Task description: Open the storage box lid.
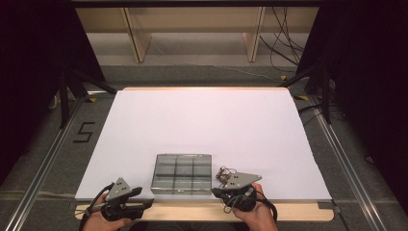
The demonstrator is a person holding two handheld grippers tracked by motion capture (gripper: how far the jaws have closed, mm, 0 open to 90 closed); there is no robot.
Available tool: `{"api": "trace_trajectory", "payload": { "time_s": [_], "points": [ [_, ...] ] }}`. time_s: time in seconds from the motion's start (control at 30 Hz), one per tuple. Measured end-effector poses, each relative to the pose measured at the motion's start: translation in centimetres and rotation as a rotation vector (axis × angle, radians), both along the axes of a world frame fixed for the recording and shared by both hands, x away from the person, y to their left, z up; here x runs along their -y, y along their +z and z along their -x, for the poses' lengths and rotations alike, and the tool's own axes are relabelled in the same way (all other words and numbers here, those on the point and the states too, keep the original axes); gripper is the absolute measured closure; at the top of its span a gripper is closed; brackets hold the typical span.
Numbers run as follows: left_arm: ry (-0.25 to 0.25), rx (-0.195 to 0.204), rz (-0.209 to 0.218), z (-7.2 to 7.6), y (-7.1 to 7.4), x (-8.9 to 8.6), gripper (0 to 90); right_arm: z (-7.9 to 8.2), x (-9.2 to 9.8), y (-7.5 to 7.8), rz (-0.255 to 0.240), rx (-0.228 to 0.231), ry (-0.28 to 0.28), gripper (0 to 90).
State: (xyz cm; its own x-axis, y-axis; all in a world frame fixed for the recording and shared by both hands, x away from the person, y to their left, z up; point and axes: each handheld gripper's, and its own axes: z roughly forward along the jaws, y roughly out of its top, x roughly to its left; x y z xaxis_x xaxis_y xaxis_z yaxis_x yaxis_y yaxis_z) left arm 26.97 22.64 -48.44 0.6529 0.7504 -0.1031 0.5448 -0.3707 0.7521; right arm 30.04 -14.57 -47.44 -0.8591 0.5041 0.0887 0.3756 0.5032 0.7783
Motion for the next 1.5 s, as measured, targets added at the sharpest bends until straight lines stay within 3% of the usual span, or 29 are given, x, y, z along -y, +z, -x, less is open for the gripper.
{"api": "trace_trajectory", "payload": {
  "time_s": [0.13, 0.2, 0.23, 0.4, 0.47, 0.57, 0.63, 0.67, 0.73, 0.77, 0.8, 0.93, 1.0, 1.03, 1.2, 1.43, 1.47, 1.5],
  "points": [
    [-0.013, 0.004, -0.003, 0.0, 0.0, 0.0, 36.9, 0.0, 0.0, 0.0, 0.005, 0.026, -0.011, 89.7],
    [-0.012, 0.003, 0.001, 0.0, -0.1, 0.0, 36.9, 0.1, -0.1, 0.0, -0.001, 0.007, -0.009, 89.7],
    [-0.013, 0.012, 0.001, 0.0, -0.1, 0.1, 36.9, 0.2, -0.1, 0.1, 0.002, 0.023, -0.023, 89.8],
    [-0.018, 0.01, -0.011, -0.1, -0.2, 0.0, 36.8, 0.3, -0.1, 0.1, 0.001, 0.018, -0.02, 89.7],
    [-0.005, 0.0, 0.011, 0.0, -0.3, 0.1, 36.9, 0.3, -0.2, 0.3, -0.014, 0.039, -0.027, 89.7],
    [-0.018, 0.019, 0.003, 0.0, -0.2, -0.1, 36.7, 0.3, -0.1, 0.5, -0.015, 0.048, -0.035, 89.7],
    [0.02, 0.014, 0.039, 0.1, -0.2, 0.2, 36.6, 0.3, -0.2, 0.6, -0.031, 0.047, -0.037, 89.8],
    [0.007, 0.017, 0.003, 0.0, -0.1, -0.1, 36.3, 0.2, -0.1, 0.8, -0.026, 0.054, -0.04, 89.7],
    [0.037, 0.024, 0.056, 0.0, 0.0, 0.1, 35.1, 0.3, -0.1, 0.9, -0.038, 0.053, -0.049, 89.7],
    [0.032, 0.036, 0.03, 0.0, 0.2, -0.3, 34.2, 0.3, -0.1, 0.9, -0.035, 0.054, -0.051, 89.7],
    [0.052, 0.048, 0.056, -0.1, 0.2, -0.3, 33.6, 0.3, -0.1, 0.9, -0.037, 0.056, -0.054, 89.7],
    [0.075, 0.072, 0.096, -0.1, 0.6, -0.5, 33.1, 0.1, -0.3, 1.1, -0.057, 0.056, -0.044, 89.7],
    [0.08, 0.067, 0.095, -0.1, 0.7, -0.5, 32.6, 0.1, -0.3, 1.3, -0.056, 0.036, -0.049, 89.6],
    [0.084, 0.067, 0.1, -0.1, 0.7, -0.4, 32.1, -0.1, -0.4, 1.3, -0.065, 0.066, -0.04, 89.5],
    [0.092, 0.076, 0.106, -0.1, 0.8, -0.5, 30.7, -0.3, -0.5, 1.7, -0.081, 0.066, -0.046, 89.1],
    [0.113, 0.111, 0.127, -0.2, 1.2, -0.5, 30.6, -1.2, -0.5, 2.4, -0.114, 0.076, -0.046, 88.9],
    [0.121, 0.123, 0.141, -0.2, 1.4, -0.3, 30.6, -1.4, -0.5, 2.5, -0.112, 0.102, -0.047, 88.9],
    [0.108, 0.128, 0.127, -0.3, 1.4, -0.4, 30.6, -1.4, -0.4, 2.6, -0.109, 0.09, -0.05, 88.9]
  ]
}}
